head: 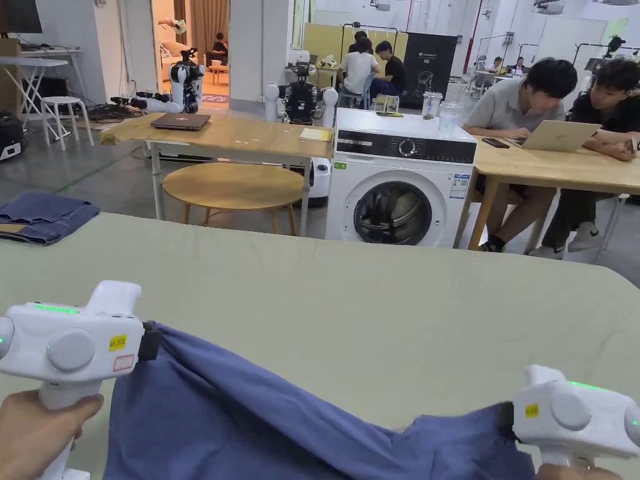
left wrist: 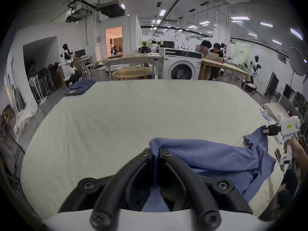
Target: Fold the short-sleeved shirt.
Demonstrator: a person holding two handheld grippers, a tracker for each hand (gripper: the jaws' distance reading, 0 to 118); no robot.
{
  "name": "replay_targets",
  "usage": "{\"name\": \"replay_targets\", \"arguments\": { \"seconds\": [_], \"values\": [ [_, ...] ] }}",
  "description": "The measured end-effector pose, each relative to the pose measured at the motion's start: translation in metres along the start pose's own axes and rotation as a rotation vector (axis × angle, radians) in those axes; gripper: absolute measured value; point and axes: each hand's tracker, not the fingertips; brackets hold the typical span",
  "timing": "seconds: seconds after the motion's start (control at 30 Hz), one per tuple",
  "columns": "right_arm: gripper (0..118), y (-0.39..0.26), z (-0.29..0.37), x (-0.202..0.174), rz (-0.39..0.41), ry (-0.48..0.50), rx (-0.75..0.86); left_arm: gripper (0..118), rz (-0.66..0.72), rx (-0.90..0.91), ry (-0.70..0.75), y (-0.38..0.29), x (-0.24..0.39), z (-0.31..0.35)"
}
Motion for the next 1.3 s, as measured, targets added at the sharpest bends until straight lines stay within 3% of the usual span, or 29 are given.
{"name": "replay_targets", "arguments": {
  "seconds": [0.33, 0.9, 1.3],
  "values": [
    [0, 0.091, 0.105, 0.001, 0.059, 0.001, 0.36, 2, 0.028, 0.142, 0.013, 0.062, -0.007, 0.061],
    [0, 0.208, 0.18, -0.061, 0.145, -0.089, 0.602, 2, 0.117, 0.283, 0.048, 0.214, -0.019, 0.102],
    [0, 0.299, 0.239, -0.078, 0.16, -0.139, 0.743, 2, 0.148, 0.383, 0.066, 0.3, -0.033, 0.133]
  ]
}}
